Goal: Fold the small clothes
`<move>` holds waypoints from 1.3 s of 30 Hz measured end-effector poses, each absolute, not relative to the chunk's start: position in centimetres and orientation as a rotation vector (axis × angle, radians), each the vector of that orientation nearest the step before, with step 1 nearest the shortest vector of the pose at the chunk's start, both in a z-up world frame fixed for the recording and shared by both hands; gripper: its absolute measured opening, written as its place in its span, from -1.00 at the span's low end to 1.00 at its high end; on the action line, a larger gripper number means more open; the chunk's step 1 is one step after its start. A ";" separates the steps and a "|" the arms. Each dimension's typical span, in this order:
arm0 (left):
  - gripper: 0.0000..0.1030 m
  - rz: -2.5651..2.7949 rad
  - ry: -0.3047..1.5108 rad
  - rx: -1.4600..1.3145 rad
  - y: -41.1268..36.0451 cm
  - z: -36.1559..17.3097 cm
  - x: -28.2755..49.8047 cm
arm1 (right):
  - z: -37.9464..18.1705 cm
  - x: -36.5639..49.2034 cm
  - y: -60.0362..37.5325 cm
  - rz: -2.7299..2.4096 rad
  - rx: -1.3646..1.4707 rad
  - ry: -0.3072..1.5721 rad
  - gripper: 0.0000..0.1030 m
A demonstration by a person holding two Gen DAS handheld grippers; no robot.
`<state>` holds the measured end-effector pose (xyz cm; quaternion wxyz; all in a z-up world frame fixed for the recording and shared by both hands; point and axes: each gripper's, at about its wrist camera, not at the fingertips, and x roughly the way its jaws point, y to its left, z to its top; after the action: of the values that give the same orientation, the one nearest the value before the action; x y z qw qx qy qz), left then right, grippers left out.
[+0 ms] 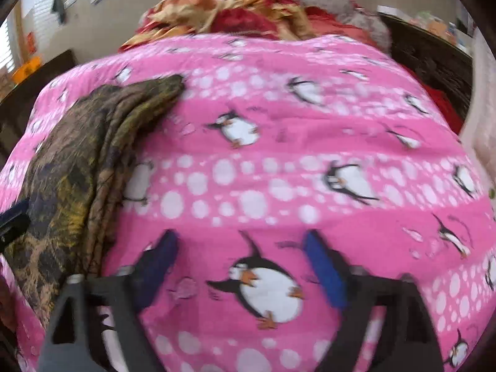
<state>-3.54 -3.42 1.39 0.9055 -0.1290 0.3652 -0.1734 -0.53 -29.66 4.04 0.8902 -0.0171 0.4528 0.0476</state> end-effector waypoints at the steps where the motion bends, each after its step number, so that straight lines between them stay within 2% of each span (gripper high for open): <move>1: 0.41 -0.375 0.751 -0.290 -3.2 1.4 -3.5 | 3.7 -0.5 -28.8 0.100 -0.084 0.951 0.99; 3: 0.47 -0.398 0.744 -0.329 -2.9 1.4 -3.3 | 3.3 -0.6 -27.2 0.057 -0.181 0.951 0.99; 7: 0.49 -0.403 0.770 -0.388 -2.3 2.1 -3.4 | 3.7 -0.8 -28.0 0.071 -0.122 0.955 0.99; 12: 0.49 -0.301 0.831 -0.282 -3.4 5.4 -5.5 | 6.5 -3.4 -28.4 0.044 -0.069 0.995 0.94; 21: 0.49 -0.088 0.885 -0.094 -4.1 7.7 -7.7 | 13.0 -7.5 -25.3 0.106 -0.101 0.895 0.93; 30: 0.49 -0.059 0.929 -0.093 -4.7 8.7 -9.4 | 15.5 -10.2 -23.8 0.177 -0.084 0.821 0.94; 39: 0.49 -0.068 0.888 -0.087 -5.4 10.5 -11.4 | 17.7 -13.0 -23.8 0.174 -0.083 0.769 0.94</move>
<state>-11.39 -5.41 10.50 0.9015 -0.0423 0.4295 -0.0327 -12.98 -23.82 17.69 0.9225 -0.0406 0.3745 0.0845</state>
